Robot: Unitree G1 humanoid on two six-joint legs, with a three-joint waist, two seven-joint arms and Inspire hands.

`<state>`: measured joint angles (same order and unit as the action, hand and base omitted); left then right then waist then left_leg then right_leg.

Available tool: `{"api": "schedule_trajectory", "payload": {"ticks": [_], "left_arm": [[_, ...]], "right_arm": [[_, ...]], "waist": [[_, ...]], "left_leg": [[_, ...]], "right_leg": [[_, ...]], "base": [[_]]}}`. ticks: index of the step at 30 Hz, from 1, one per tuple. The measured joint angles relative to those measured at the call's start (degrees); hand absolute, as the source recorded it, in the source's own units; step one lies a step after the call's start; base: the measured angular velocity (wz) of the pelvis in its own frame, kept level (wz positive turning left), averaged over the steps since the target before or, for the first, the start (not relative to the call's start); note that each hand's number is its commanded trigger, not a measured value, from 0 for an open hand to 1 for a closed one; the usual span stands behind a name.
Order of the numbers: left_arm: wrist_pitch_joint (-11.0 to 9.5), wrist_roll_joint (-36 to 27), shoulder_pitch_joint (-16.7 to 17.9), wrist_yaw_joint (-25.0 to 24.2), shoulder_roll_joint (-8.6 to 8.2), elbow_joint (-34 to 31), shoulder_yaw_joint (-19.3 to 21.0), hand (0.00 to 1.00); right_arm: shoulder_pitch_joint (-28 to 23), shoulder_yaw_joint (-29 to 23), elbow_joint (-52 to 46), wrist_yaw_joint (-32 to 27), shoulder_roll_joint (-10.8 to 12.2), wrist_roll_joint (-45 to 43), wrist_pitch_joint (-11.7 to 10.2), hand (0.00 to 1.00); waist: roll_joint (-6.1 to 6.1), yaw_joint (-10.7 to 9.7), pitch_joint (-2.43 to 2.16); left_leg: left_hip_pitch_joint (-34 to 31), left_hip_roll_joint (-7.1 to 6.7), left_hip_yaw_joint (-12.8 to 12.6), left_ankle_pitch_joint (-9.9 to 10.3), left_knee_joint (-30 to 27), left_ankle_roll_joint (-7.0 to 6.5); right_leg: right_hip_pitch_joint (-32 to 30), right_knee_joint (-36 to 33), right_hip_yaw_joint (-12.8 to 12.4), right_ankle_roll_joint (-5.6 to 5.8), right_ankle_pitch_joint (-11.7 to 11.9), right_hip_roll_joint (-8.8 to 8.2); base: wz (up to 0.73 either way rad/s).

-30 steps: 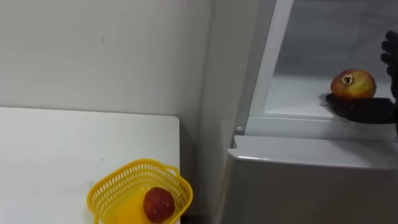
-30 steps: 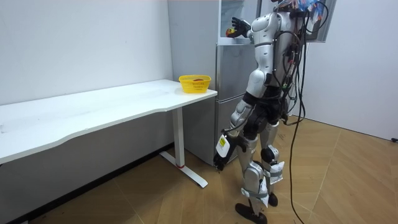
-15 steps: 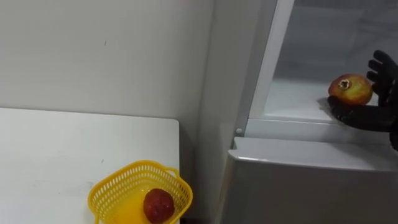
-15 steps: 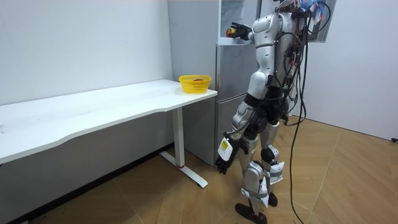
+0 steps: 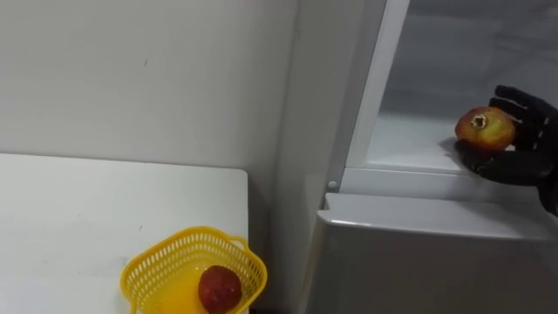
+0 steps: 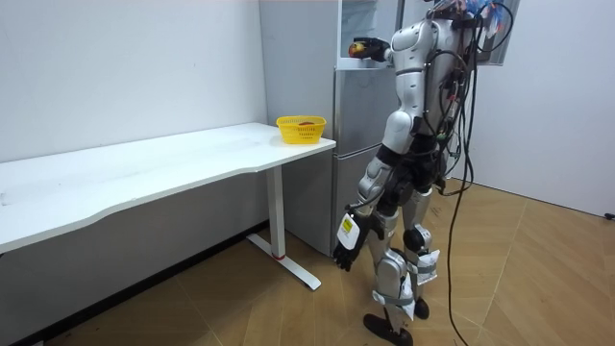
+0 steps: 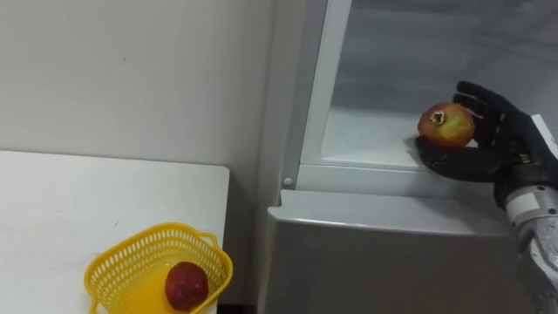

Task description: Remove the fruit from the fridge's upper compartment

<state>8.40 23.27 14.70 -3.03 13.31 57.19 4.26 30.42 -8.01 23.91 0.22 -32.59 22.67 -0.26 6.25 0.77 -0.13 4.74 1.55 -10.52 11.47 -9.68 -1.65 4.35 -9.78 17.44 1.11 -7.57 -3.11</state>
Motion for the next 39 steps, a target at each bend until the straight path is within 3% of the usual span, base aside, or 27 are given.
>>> {"api": "schedule_trajectory", "payload": {"ticks": [14, 26, 28, 39], "left_arm": [[0.1, 0.0, -0.2, -0.1, 0.13, 0.1, 0.0, 0.00], [0.4, 0.0, -0.3, 0.0, 0.20, -0.5, 0.1, 0.00], [0.4, 0.0, -0.4, 0.1, 0.27, -0.6, 0.1, 0.00], [-0.2, 0.0, -0.3, 0.2, 0.29, -1.1, 0.0, 0.00]], "right_arm": [[0.0, 0.2, 0.2, 1.2, -0.7, 2.1, 1.0, 1.00], [0.0, 0.1, 0.1, 0.9, -0.7, 1.5, 1.2, 1.00], [0.0, 0.1, 0.0, 0.4, -0.7, 1.4, 1.2, 1.00], [-0.4, 1.5, -4.4, -2.7, -0.6, -4.7, 1.2, 1.00]], "waist": [[0.01, 0.4, 0.16], [-0.37, 0.6, -0.14], [-0.16, 0.7, -0.37], [-1.19, 0.8, -0.37]], "left_leg": [[0.8, 0.11, -0.1, 0.2, -0.1, 0.04], [-0.1, 0.63, -0.2, 1.2, -1.7, 0.15], [-0.1, 0.67, -0.2, 1.2, -1.9, 0.16], [-0.1, 0.72, -0.2, 1.2, -1.9, 0.17]], "right_leg": [[0.8, 0.0, 0.0, 0.00, 0.0, 0.08], [0.6, 0.0, 0.0, -0.01, 0.0, 0.33], [0.6, 0.0, -0.1, -0.01, 0.0, 0.31], [0.6, -0.1, -0.1, -0.05, 0.0, 0.26]], "base": [[0.00], [0.00], [0.00], [0.00]]}}
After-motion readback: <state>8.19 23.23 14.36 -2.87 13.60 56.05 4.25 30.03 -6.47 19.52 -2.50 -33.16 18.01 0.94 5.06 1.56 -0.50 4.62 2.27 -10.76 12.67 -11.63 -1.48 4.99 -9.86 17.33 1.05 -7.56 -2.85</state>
